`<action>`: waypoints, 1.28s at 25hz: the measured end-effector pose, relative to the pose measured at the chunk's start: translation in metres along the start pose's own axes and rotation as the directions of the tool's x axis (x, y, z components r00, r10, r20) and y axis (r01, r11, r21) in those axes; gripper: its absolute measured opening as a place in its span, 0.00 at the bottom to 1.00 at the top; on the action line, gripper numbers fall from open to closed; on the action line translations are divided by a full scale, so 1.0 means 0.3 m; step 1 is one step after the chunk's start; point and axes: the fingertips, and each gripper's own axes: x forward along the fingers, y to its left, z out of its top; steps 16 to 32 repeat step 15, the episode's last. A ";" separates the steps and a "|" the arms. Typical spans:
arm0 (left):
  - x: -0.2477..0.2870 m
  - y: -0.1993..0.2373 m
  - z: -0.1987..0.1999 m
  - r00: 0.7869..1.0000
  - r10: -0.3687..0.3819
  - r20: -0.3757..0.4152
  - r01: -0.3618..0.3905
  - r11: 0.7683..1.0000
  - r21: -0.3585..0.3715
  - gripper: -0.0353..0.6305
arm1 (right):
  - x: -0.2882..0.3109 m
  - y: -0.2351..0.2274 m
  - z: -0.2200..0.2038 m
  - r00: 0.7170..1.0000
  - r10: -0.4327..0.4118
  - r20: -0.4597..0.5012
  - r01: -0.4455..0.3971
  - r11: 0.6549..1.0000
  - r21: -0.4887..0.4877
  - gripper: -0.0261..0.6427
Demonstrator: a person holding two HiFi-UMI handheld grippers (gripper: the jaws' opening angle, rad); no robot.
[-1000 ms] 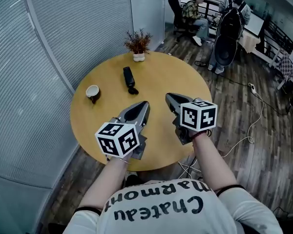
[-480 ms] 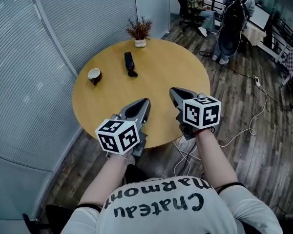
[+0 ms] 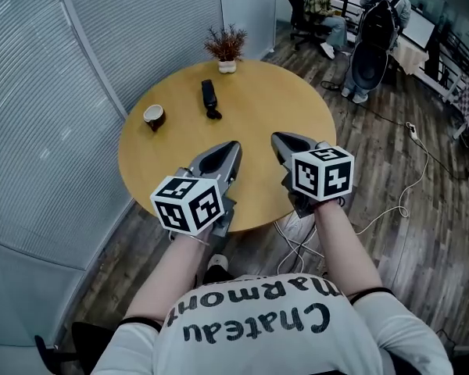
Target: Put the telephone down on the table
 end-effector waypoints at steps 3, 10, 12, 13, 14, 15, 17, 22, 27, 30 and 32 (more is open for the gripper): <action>-0.006 0.004 0.021 1.000 0.016 0.008 -0.016 1.000 -0.011 0.06 | -0.009 0.011 0.013 1.000 0.014 -0.006 -0.014 1.000 -0.006 0.06; -0.004 0.037 0.008 0.999 0.039 -0.008 -0.039 0.999 -0.001 0.06 | 0.017 0.042 0.008 0.999 0.037 -0.034 -0.038 0.999 -0.029 0.06; 0.002 0.065 0.001 0.999 0.047 -0.010 -0.047 0.999 -0.006 0.06 | 0.036 0.037 0.003 0.999 0.038 -0.039 -0.039 0.999 -0.031 0.06; 0.006 0.077 -0.004 0.999 0.049 -0.013 -0.049 0.999 -0.010 0.06 | 0.044 0.032 0.001 0.999 0.037 -0.040 -0.038 0.999 -0.028 0.06; 0.011 0.089 -0.009 0.999 0.050 -0.016 -0.050 0.999 -0.013 0.06 | 0.052 0.026 0.000 0.999 0.036 -0.041 -0.037 0.999 -0.023 0.06; 0.015 0.101 -0.015 0.998 0.052 -0.021 -0.052 0.999 -0.016 0.06 | 0.060 0.021 -0.001 0.999 0.035 -0.041 -0.035 0.999 -0.017 0.06; 0.015 0.101 -0.015 0.998 0.052 -0.021 -0.052 0.999 -0.016 0.06 | 0.060 0.021 -0.001 0.999 0.035 -0.041 -0.035 0.999 -0.017 0.06; 0.015 0.101 -0.015 0.998 0.052 -0.021 -0.052 0.999 -0.016 0.06 | 0.060 0.021 -0.001 0.999 0.035 -0.041 -0.035 0.999 -0.017 0.06; 0.015 0.101 -0.015 0.998 0.052 -0.021 -0.052 0.999 -0.016 0.06 | 0.060 0.021 -0.001 0.999 0.035 -0.041 -0.035 0.999 -0.017 0.06; 0.015 0.101 -0.015 0.998 0.052 -0.021 -0.052 0.999 -0.016 0.06 | 0.060 0.021 -0.001 0.999 0.035 -0.041 -0.035 0.999 -0.017 0.06; 0.015 0.101 -0.015 0.998 0.052 -0.021 -0.052 0.999 -0.016 0.06 | 0.060 0.021 -0.001 0.999 0.035 -0.041 -0.035 0.999 -0.017 0.06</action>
